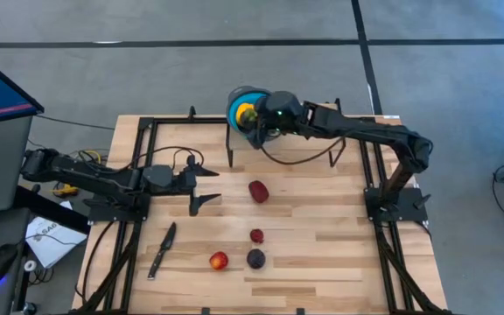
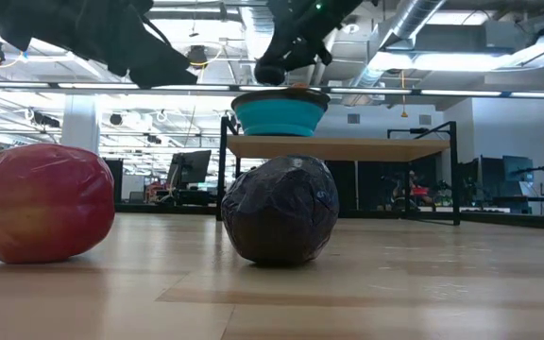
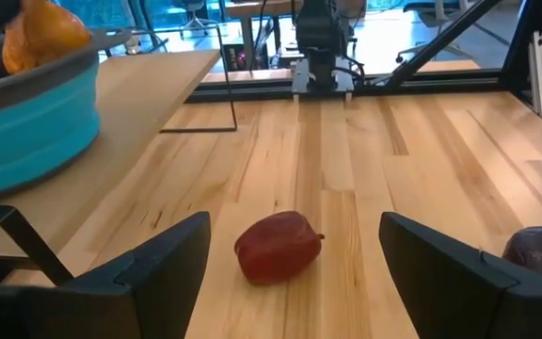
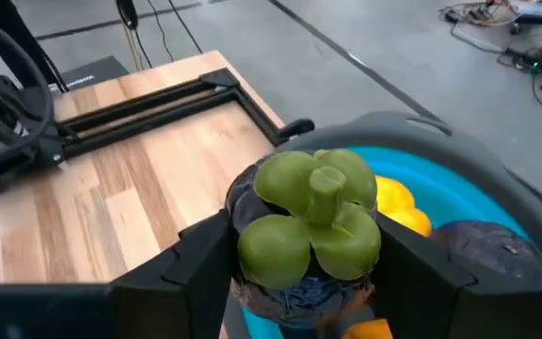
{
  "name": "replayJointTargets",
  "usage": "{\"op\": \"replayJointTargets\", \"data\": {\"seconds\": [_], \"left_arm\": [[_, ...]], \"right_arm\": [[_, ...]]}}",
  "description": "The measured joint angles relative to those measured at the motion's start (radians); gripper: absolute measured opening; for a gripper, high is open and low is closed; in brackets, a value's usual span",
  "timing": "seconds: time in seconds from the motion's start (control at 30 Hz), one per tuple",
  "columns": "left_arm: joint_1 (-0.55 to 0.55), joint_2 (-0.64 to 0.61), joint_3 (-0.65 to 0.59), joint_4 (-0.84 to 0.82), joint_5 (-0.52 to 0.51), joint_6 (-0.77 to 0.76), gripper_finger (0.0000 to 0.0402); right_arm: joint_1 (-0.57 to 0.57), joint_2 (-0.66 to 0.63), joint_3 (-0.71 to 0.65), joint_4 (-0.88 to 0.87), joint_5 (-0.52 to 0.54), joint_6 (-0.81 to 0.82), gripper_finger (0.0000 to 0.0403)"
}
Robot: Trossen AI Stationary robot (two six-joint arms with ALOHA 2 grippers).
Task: Pick & Place Fruit
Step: Put the purple mangosteen into the blue strainer bowl on the shelf
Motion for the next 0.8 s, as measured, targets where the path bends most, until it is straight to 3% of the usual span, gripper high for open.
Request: {"op": "replayJointTargets", "data": {"seconds": [0.8], "left_arm": [[0.0,0.0,0.0,0.028,0.001,0.0,0.0301]], "right_arm": [[-0.024,0.003,-0.036,0.01,0.014,-0.008,0.0232]]}}
